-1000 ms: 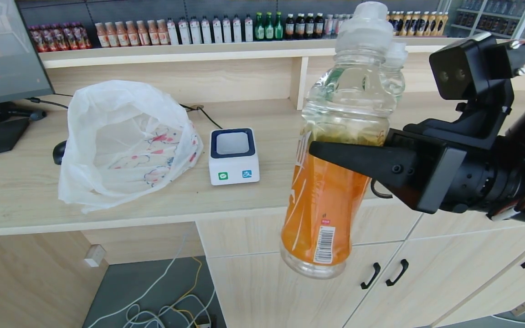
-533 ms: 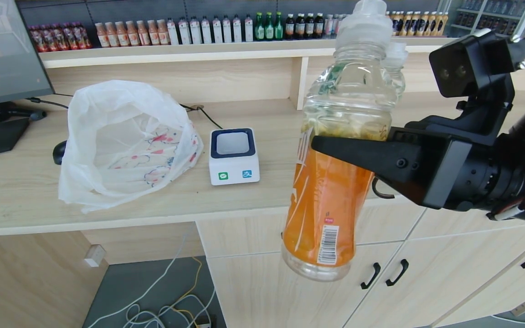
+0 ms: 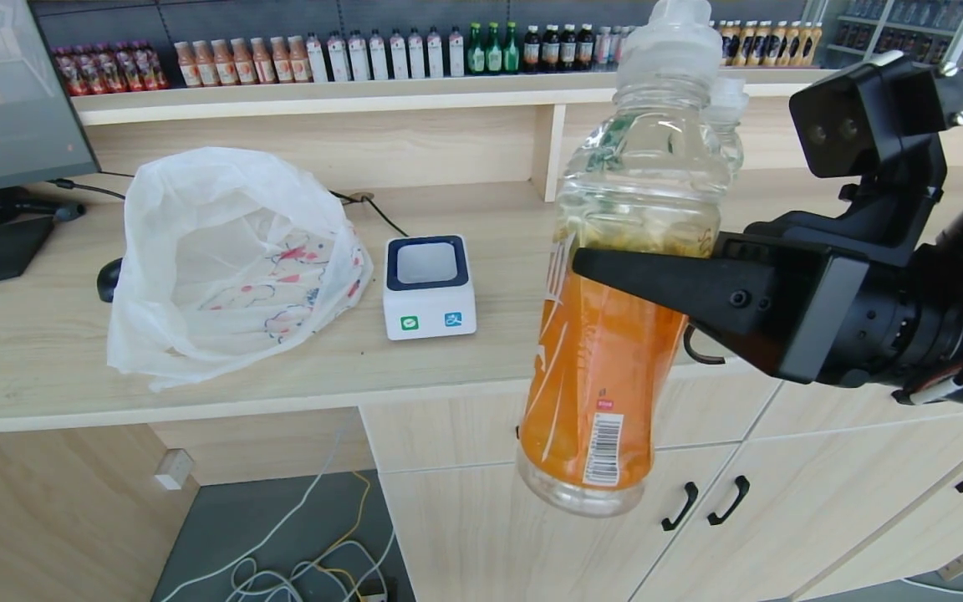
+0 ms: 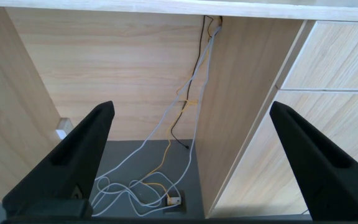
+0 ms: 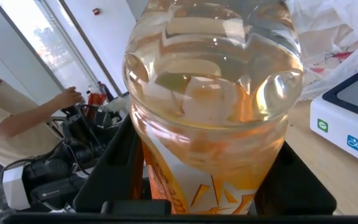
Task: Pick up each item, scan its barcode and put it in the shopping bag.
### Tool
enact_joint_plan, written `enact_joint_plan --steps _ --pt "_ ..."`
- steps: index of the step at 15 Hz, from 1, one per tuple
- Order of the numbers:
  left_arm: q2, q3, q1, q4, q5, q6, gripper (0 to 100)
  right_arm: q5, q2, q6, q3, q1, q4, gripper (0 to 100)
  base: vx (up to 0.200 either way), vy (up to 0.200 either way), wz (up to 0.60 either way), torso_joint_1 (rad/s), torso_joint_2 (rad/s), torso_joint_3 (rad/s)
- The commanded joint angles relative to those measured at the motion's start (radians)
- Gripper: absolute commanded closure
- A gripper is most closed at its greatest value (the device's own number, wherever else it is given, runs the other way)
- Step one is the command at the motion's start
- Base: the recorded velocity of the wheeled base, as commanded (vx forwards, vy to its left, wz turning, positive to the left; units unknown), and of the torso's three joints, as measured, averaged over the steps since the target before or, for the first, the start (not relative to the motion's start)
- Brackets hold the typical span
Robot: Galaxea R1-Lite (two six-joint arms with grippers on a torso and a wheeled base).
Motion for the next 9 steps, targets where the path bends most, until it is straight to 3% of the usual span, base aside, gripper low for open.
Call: enact_joint_plan --steps 1,9 --pt "0.000 0.000 0.000 0.000 0.000 0.001 0 -0.001 -0.007 -0.005 0.004 0.001 0.000 100 0.000 0.000 0.00 0.000 0.00 0.000" --pt "0.000 0.000 0.000 0.000 0.000 0.001 0 -0.049 -0.048 -0.086 0.082 0.001 0.001 100 0.000 0.000 0.00 0.000 0.00 0.000"
